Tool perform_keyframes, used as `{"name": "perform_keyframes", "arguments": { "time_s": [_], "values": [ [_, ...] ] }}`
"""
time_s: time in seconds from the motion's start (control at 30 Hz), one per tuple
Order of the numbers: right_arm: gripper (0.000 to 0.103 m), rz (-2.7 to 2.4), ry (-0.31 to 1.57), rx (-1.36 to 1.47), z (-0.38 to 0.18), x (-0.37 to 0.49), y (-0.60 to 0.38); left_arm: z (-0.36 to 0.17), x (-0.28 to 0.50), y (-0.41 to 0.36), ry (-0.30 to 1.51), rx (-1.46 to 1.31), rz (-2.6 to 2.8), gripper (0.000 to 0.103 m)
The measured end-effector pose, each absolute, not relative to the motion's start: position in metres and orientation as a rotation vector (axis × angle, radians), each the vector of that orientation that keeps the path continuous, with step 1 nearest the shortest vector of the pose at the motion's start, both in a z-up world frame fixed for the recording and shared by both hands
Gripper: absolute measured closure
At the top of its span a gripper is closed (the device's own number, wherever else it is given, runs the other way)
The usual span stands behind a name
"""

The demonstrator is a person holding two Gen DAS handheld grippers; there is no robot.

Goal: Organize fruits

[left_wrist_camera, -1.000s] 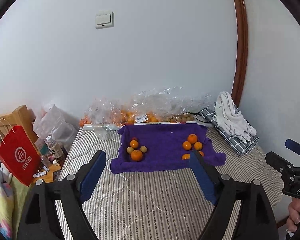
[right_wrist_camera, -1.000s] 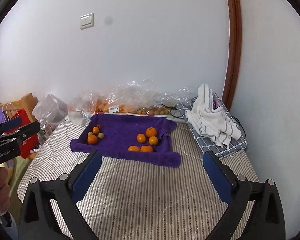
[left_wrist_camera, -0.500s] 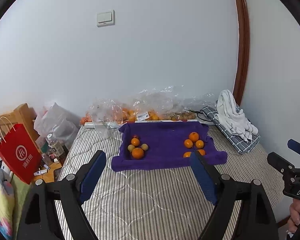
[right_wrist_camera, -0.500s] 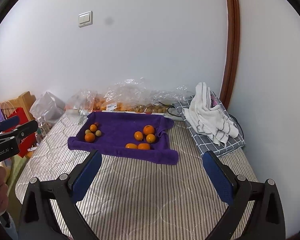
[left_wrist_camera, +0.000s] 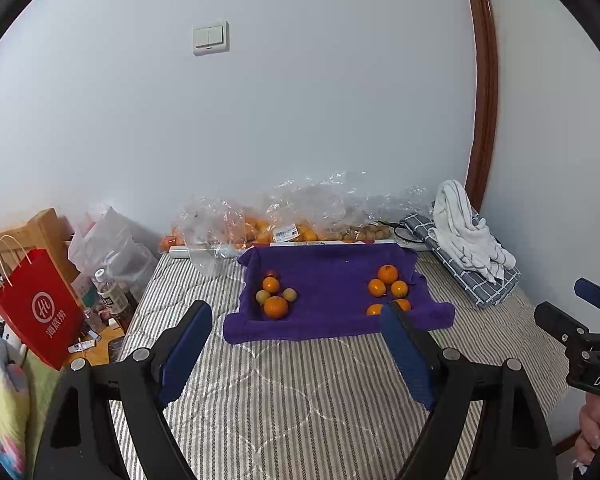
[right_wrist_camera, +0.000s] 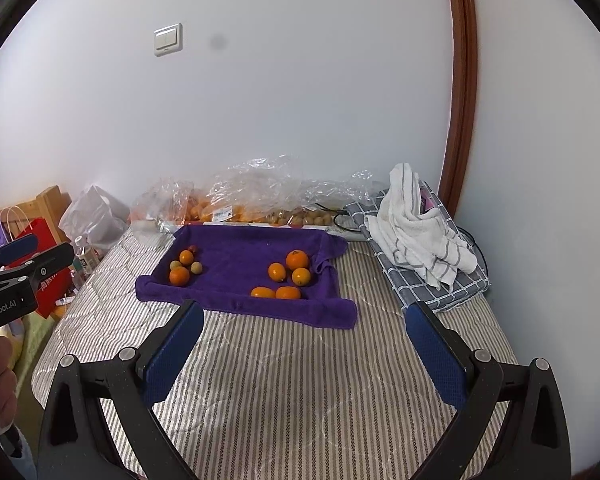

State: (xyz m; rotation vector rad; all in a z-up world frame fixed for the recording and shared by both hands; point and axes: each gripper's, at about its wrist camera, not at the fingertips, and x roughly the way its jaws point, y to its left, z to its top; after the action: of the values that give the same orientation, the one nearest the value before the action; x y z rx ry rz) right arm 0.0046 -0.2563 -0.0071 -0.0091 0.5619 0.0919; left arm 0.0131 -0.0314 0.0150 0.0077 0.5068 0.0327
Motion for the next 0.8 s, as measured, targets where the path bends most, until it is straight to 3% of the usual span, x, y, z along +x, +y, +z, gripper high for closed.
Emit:
{"name": "perform_keyframes", "arguments": {
  "time_s": [0.8],
  "values": [
    [0.003,0.087,0.564,-0.012,-0.01,0.0054,-0.2576,0.014,0.0123,-0.0347,0.508,0.011,0.024,0.018]
  ]
}}
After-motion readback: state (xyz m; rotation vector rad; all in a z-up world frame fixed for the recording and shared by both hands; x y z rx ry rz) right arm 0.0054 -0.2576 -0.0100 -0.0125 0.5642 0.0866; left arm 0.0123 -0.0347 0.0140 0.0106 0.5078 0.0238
